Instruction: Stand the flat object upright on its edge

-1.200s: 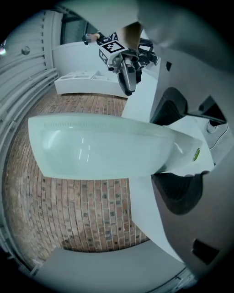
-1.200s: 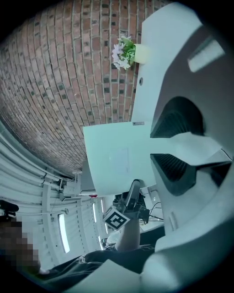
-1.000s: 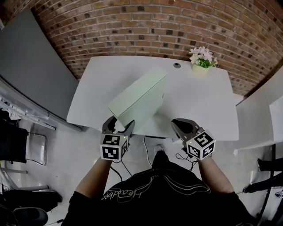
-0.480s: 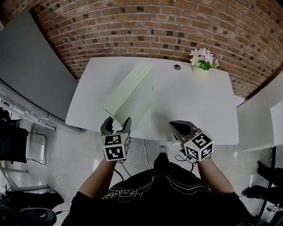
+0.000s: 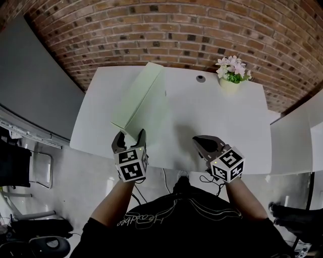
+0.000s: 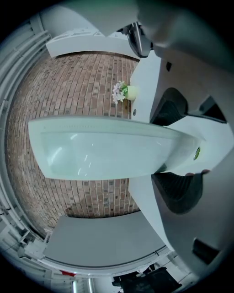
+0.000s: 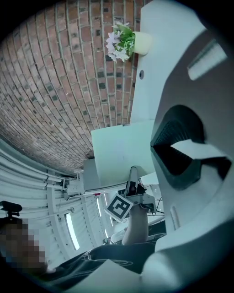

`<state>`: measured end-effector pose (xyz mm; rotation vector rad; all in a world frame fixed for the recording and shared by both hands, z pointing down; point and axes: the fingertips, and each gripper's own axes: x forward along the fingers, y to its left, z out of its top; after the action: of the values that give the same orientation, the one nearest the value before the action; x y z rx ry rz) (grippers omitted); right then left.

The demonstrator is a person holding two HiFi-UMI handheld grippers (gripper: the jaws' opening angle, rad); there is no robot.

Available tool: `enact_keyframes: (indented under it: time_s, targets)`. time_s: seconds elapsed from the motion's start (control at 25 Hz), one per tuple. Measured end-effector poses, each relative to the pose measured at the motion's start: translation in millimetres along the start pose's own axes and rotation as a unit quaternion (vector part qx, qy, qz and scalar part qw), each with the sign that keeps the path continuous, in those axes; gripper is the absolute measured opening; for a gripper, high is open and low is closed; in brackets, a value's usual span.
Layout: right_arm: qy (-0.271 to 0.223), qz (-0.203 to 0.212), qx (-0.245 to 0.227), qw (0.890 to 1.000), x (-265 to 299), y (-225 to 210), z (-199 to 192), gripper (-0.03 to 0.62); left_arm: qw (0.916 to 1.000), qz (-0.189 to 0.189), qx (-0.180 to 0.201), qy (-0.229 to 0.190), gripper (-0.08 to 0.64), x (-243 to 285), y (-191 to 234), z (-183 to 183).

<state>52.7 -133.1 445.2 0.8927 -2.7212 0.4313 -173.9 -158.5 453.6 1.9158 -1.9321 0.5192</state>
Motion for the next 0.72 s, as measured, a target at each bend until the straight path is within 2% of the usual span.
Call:
enact_keyframes:
  time_s: [0.72]
  targets:
    - [0.012,0.023,0.024,0.999,24.8,-76.3,5.6,0.006,0.9964,0.075,-0.037,-0.007,0.321,77.1,-3.8,45.3]
